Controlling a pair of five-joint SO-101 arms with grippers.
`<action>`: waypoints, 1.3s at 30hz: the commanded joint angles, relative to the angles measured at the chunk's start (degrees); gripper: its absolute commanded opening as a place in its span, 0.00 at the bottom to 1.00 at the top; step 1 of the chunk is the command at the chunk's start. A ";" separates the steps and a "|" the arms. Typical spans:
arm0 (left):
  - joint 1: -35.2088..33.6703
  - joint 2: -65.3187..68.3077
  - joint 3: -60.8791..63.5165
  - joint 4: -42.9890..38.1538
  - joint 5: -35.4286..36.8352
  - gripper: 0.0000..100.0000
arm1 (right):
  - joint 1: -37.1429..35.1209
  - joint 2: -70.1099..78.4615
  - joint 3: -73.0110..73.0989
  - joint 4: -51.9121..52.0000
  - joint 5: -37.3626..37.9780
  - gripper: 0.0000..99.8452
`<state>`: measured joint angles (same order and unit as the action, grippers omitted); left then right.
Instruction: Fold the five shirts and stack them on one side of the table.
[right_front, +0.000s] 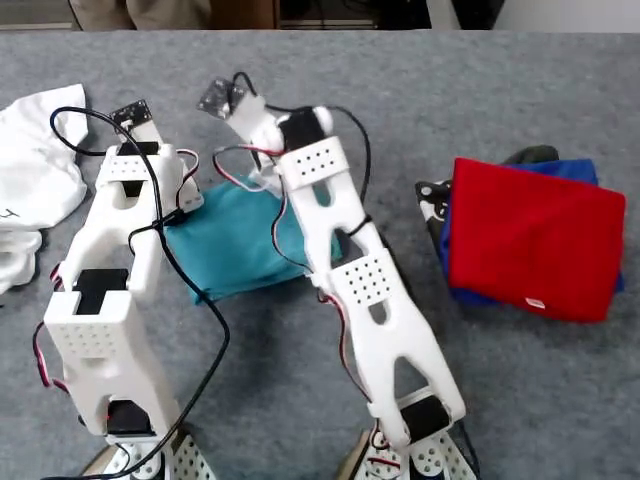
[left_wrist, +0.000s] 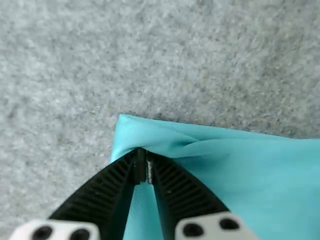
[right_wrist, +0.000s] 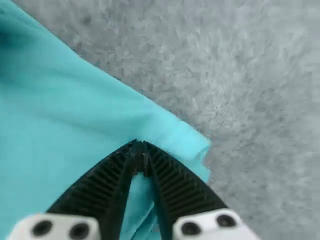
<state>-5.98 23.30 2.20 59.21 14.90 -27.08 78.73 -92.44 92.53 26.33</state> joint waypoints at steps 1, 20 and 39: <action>-0.88 -0.31 -1.32 -0.88 -0.44 0.02 | 3.56 1.54 -2.24 -3.16 -0.44 0.00; -0.88 -0.31 -1.76 -1.14 -0.70 0.02 | 5.14 -6.90 -3.21 -0.18 -0.44 0.00; 1.67 -0.40 -1.32 -0.70 -6.07 0.02 | 10.15 -41.27 15.16 9.85 -2.46 0.00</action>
<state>-4.92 23.30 2.20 58.59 9.01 -18.02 45.85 -83.47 101.49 24.57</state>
